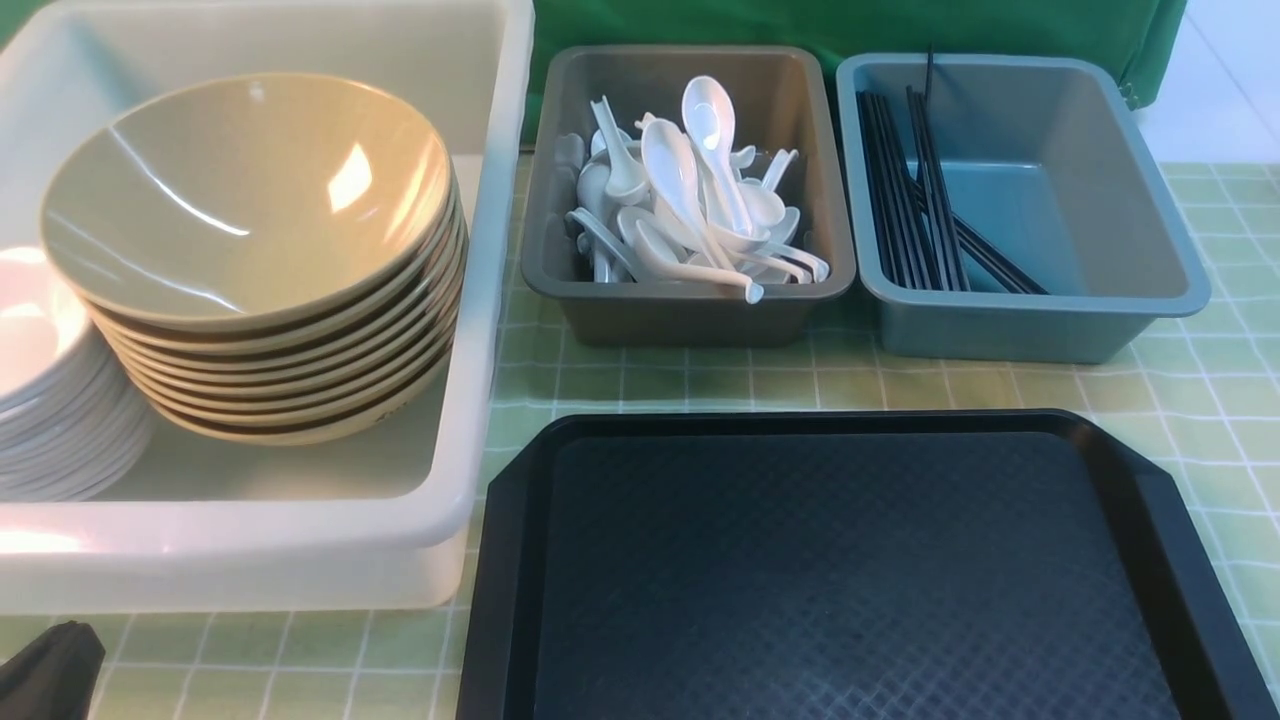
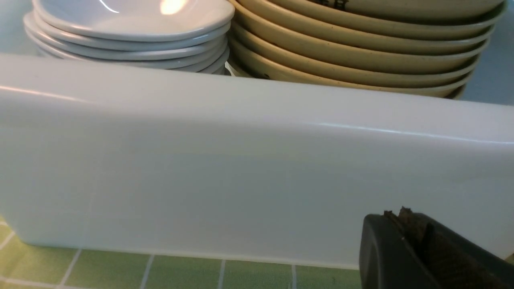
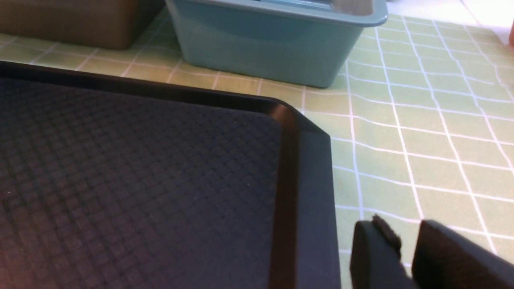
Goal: On green table put chopsticks spoon bowls plates into blue grey white boxes.
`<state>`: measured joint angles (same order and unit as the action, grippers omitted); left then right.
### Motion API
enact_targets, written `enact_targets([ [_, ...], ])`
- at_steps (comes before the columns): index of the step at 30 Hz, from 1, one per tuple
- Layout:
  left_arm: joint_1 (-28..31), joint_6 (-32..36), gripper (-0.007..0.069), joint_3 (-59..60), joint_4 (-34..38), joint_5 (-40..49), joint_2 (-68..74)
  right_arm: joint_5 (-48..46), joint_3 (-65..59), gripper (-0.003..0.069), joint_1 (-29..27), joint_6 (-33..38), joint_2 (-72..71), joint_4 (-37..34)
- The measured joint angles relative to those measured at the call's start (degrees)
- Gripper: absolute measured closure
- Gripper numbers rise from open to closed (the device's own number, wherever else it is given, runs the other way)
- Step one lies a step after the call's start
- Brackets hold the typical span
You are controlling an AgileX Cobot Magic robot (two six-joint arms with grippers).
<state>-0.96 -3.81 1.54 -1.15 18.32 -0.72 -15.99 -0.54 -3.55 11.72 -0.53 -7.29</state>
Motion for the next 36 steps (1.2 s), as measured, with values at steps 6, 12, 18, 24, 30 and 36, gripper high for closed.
enact_targets([
  [6, 0.00, 0.08, 0.0626, 0.00, 0.00, 0.00, 0.00, 0.00, 0.00, 0.0490, 0.00, 0.00, 0.00, 0.06],
  [12, 0.00, 0.08, 0.0626, 0.00, 0.00, 0.00, 0.00, 0.00, 0.00, 0.0486, 0.00, 0.00, 0.00, 0.06],
  [18, 0.00, 0.08, 0.0626, 0.00, 0.00, 0.00, 0.00, 0.00, 0.00, 0.0486, 0.00, 0.00, 0.00, 0.06],
  [24, 0.00, 0.13, 0.0626, 0.00, 0.00, 0.00, 0.00, 0.00, 0.00, 0.0486, 0.00, 0.00, 0.00, 0.06],
  [30, 0.00, 0.13, 0.0626, 0.00, 0.00, 0.00, 0.00, 0.00, 0.00, 0.0486, 0.00, 0.05, 0.00, 0.06],
  [36, 0.00, 0.13, 0.0626, 0.00, 0.00, 0.00, 0.00, 0.00, 0.00, 0.0482, 0.00, 0.05, 0.00, 0.06],
])
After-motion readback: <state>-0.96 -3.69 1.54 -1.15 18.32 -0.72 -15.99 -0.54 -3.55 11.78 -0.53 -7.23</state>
